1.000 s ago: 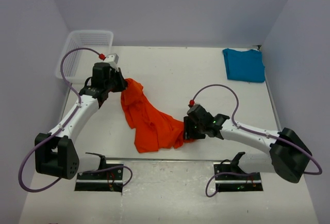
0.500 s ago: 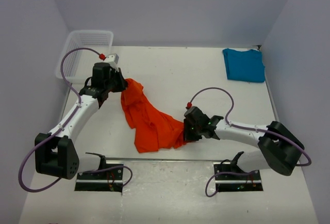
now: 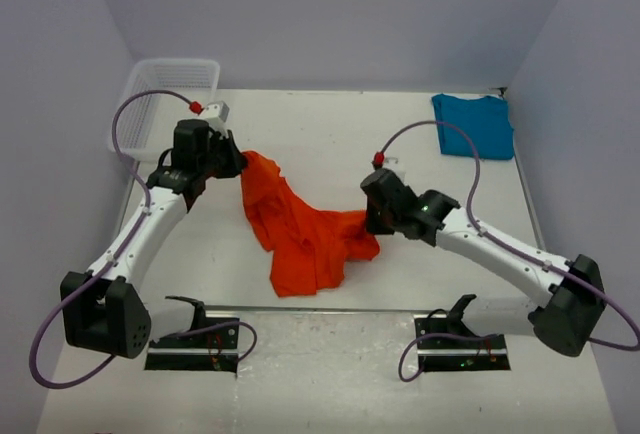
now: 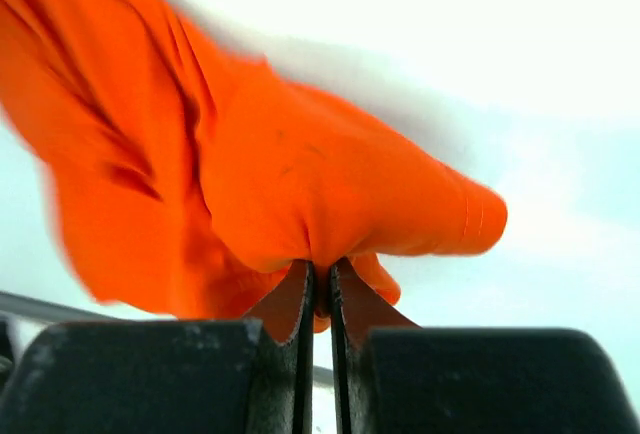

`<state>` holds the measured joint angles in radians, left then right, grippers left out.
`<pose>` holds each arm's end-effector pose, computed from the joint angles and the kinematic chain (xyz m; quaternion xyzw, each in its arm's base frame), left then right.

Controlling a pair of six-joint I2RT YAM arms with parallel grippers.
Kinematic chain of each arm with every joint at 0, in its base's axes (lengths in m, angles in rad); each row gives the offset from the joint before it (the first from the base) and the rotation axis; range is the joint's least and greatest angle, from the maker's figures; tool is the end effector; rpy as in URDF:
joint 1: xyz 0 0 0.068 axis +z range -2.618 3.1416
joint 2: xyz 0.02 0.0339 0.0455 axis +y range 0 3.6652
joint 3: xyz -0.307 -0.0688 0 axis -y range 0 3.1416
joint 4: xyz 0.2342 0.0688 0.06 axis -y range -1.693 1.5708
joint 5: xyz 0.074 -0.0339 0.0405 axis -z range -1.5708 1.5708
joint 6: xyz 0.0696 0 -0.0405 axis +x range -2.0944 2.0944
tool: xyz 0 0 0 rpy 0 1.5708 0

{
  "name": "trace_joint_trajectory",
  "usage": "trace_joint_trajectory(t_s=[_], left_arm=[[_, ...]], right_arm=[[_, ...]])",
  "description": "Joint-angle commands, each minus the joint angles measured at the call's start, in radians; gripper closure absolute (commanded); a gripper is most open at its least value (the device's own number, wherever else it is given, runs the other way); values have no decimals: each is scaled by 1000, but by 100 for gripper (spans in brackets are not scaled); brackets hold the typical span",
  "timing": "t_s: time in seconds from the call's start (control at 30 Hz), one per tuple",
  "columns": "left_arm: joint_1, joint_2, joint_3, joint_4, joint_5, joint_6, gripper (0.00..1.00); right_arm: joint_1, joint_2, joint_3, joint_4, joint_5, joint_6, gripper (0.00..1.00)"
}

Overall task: Fold and stack the t-shirts
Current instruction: Flatten out the tshirt

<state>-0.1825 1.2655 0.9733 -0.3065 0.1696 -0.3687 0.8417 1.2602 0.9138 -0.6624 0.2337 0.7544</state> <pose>0.2802 -0.0637 0.3159 -0.0425 0.8809 -0.1987 0.4275 0.1735 0.1700 0.2628 -0.0093 0.9547 0.1190 0.2725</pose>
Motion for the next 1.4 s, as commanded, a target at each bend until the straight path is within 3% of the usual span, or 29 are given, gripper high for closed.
trace_joint_trajectory(t_s=[0.0, 0.2, 0.43, 0.6, 0.73, 0.87, 1.0, 1.13, 1.23, 1.37], left_arm=[[6, -116, 120, -31, 24, 45, 100], [6, -253, 192, -66, 74, 47, 100], [6, -419, 235, -62, 169, 68, 100], [6, -560, 246, -60, 186, 60, 100], [-12, -592, 277, -111, 186, 47, 100], [-15, -578, 269, -106, 151, 50, 100], [-15, -448, 272, -189, 93, 39, 100], [-17, -342, 135, -171, 41, -13, 100], [-15, -269, 6, -82, 18, -26, 100], [-14, -74, -59, 10, -76, -4, 100]], right_arm=[[-84, -88, 259, -250, 266, -108, 100], [-185, -136, 517, -299, 299, -265, 100], [-185, -183, 724, -388, 338, -336, 100], [-184, -196, 974, -488, 380, -375, 100], [-184, -200, 1112, -546, 388, -395, 100], [-185, -209, 1103, -553, 383, -400, 100], [-184, -190, 996, -507, 372, -382, 100], [-185, -170, 762, -389, 319, -353, 100], [-187, -105, 659, -316, 300, -333, 100], [-225, 2, 599, -214, 247, -340, 100]])
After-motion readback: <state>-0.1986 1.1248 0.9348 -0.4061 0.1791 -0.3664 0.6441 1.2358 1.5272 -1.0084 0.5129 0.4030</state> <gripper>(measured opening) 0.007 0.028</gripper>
